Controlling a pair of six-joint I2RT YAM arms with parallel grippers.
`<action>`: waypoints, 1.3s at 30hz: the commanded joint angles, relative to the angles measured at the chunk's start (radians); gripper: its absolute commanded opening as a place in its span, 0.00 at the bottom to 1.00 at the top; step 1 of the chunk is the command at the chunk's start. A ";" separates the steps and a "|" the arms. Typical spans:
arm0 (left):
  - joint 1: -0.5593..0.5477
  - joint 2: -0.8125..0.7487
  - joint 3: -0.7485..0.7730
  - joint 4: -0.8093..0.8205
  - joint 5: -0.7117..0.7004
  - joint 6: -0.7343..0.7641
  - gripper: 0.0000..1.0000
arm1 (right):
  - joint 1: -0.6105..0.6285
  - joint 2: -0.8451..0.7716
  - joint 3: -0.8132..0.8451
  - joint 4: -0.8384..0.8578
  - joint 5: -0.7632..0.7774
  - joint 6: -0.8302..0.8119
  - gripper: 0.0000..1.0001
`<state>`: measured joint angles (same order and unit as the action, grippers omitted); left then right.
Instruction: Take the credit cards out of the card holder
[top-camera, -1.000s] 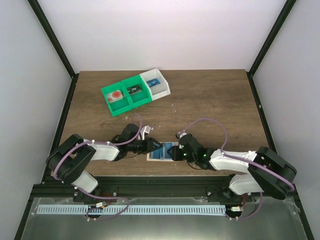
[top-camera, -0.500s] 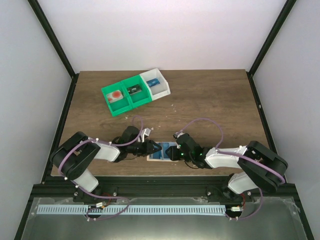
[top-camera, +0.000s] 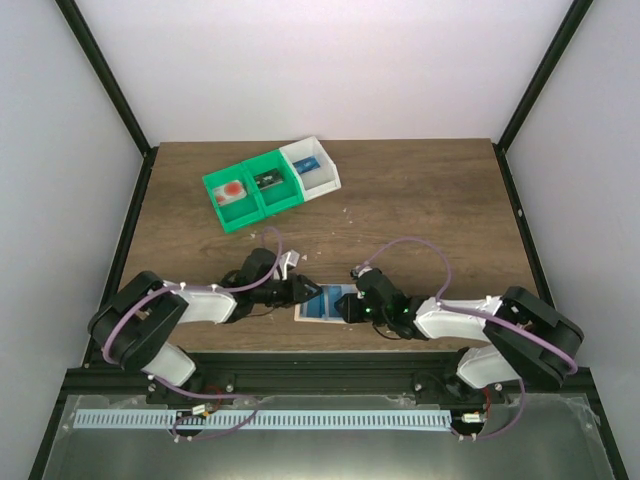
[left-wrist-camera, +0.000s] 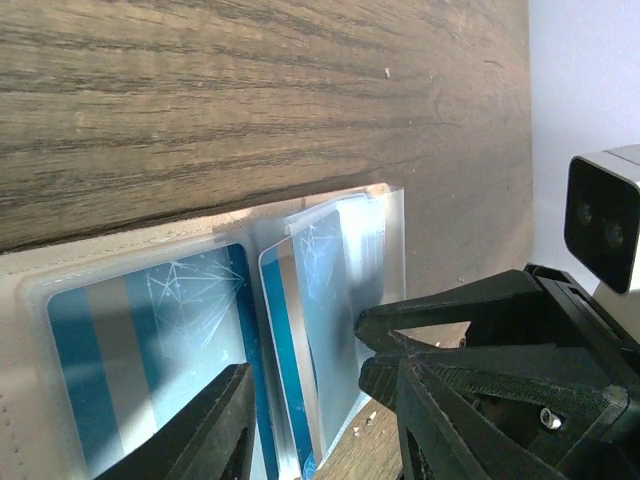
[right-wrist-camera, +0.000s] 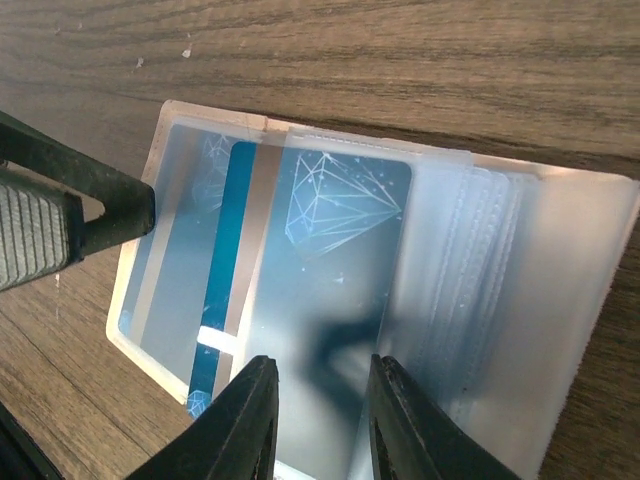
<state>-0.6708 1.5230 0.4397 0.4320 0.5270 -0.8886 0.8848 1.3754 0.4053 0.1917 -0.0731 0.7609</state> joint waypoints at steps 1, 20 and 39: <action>0.003 0.025 0.018 0.012 0.007 0.009 0.40 | -0.004 -0.042 0.025 -0.085 0.020 0.006 0.28; -0.021 0.145 0.002 0.187 0.044 -0.066 0.36 | -0.016 0.078 0.065 -0.066 0.002 -0.011 0.20; -0.038 0.144 -0.015 0.202 0.026 -0.083 0.10 | -0.017 0.058 -0.009 -0.028 0.013 0.005 0.19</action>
<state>-0.7033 1.6798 0.4328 0.6254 0.5564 -0.9924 0.8719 1.4231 0.4255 0.2161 -0.0620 0.7609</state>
